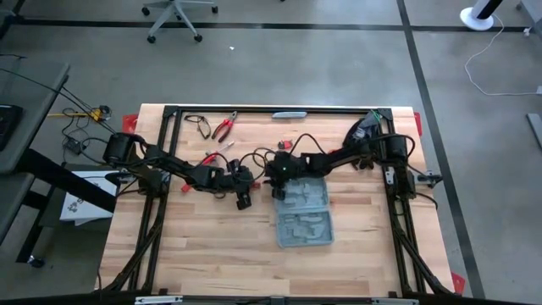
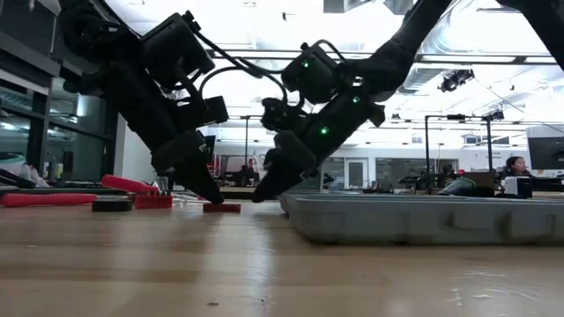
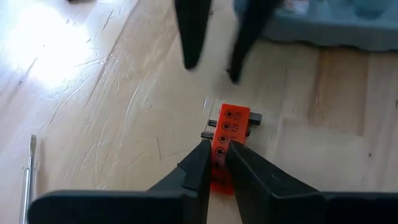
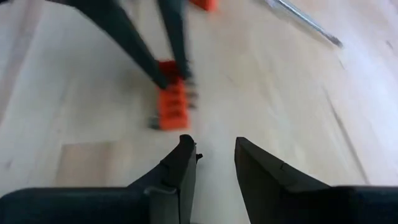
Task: Prefit tool cases
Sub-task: Put the right orange multi-bit set into the gray tool case
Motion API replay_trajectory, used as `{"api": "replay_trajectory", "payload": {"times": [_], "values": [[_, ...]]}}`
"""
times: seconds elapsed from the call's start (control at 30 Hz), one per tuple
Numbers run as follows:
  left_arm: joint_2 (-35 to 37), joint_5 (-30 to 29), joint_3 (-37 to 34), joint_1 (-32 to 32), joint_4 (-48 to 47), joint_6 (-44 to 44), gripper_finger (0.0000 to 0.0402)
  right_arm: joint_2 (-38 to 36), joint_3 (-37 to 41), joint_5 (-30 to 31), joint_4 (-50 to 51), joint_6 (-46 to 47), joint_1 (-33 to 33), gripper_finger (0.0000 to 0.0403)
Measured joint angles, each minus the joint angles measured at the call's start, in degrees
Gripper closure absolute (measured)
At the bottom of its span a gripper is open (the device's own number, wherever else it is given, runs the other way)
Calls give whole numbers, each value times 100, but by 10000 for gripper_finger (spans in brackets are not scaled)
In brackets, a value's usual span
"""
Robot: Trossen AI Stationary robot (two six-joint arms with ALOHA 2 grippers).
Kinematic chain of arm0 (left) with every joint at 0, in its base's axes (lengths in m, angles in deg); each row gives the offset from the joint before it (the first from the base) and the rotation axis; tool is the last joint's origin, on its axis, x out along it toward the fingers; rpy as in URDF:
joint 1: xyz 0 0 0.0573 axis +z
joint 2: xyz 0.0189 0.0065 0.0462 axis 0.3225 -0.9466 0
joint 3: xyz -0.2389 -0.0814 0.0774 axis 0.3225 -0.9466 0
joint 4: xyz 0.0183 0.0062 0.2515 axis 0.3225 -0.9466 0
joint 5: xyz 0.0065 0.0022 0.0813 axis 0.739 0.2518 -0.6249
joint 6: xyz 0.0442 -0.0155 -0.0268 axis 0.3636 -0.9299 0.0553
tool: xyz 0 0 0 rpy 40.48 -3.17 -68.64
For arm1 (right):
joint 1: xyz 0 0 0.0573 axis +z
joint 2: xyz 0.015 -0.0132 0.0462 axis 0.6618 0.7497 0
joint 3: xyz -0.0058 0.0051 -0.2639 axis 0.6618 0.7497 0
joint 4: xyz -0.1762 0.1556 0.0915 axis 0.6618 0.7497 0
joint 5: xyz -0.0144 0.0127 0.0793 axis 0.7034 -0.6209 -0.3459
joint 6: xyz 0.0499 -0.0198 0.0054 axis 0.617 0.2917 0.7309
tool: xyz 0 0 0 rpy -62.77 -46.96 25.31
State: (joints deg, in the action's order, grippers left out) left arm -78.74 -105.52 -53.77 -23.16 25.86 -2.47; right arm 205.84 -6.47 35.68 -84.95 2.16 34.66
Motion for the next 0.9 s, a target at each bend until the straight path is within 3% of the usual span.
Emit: {"api": "replay_trajectory", "payload": {"times": [0.23,0.43,0.67,0.9], "values": [[0,-24,7,0,13,-5,350,-24,630,-494,-327,379,-100,299],[-13,-86,-6,17,370,187,350,10,796,-200,-1175,235,62,299],[-151,-79,-9,153,1025,495,351,24,797,252,-1324,-86,188,299],[-686,186,26,397,1521,453,351,30,797,-316,-1361,-452,181,299]]}}
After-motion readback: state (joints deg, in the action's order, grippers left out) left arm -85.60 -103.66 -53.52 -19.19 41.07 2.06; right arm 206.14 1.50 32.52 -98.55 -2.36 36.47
